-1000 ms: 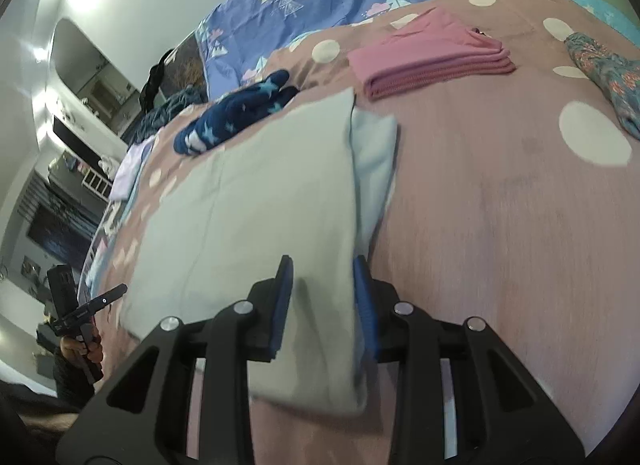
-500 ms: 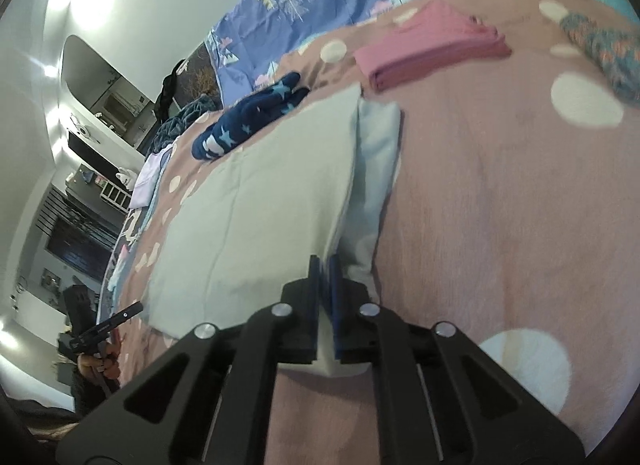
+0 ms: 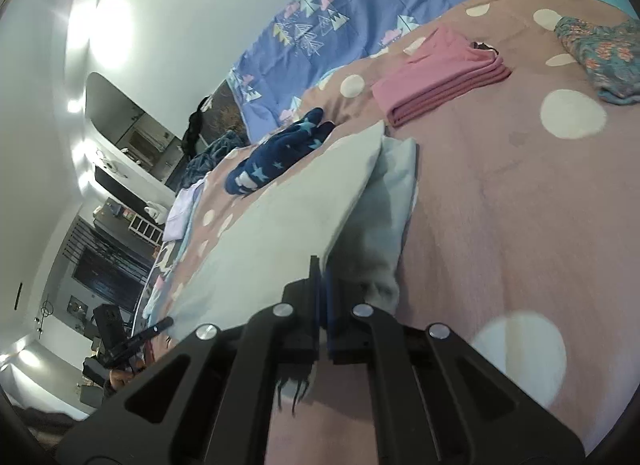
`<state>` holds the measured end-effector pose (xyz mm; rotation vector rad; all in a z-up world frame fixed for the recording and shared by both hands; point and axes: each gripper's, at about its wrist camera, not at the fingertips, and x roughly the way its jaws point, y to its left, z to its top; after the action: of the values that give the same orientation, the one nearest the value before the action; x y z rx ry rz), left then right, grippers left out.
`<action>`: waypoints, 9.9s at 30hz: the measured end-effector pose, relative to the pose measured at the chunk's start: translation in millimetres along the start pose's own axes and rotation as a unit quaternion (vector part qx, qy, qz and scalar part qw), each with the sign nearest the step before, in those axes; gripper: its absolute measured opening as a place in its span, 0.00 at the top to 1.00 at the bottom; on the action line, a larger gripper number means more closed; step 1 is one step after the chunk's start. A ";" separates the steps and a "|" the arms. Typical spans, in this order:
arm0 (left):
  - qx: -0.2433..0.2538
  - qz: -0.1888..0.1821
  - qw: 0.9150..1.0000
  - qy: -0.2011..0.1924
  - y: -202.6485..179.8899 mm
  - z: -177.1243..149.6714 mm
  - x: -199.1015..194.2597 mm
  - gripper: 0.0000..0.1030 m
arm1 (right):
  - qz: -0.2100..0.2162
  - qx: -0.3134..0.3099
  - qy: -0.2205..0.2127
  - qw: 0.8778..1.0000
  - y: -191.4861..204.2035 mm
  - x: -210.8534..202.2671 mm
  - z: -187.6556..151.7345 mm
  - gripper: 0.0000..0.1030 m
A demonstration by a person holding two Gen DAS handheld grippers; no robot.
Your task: Fold small clothes
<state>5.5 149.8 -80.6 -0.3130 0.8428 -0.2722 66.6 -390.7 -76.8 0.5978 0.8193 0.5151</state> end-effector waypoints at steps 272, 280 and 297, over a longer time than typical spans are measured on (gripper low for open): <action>-0.011 -0.157 0.986 0.059 71.4 -13.4 55.9 0.99 | -0.205 -0.392 0.201 0.874 328.3 445.1 -72.5 0.94; -0.088 -0.219 0.971 0.038 104.4 -19.9 48.0 0.97 | -0.155 -0.437 0.113 0.879 338.7 377.3 -80.7 0.60; -0.074 -0.173 0.980 0.060 85.3 48.3 82.5 0.32 | -0.177 -0.593 0.104 0.779 323.7 282.8 -247.9 0.60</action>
<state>104.4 206.7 -138.9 -0.5897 0.9274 -0.5574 -27.6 92.3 -140.6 -0.7923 0.6270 0.6372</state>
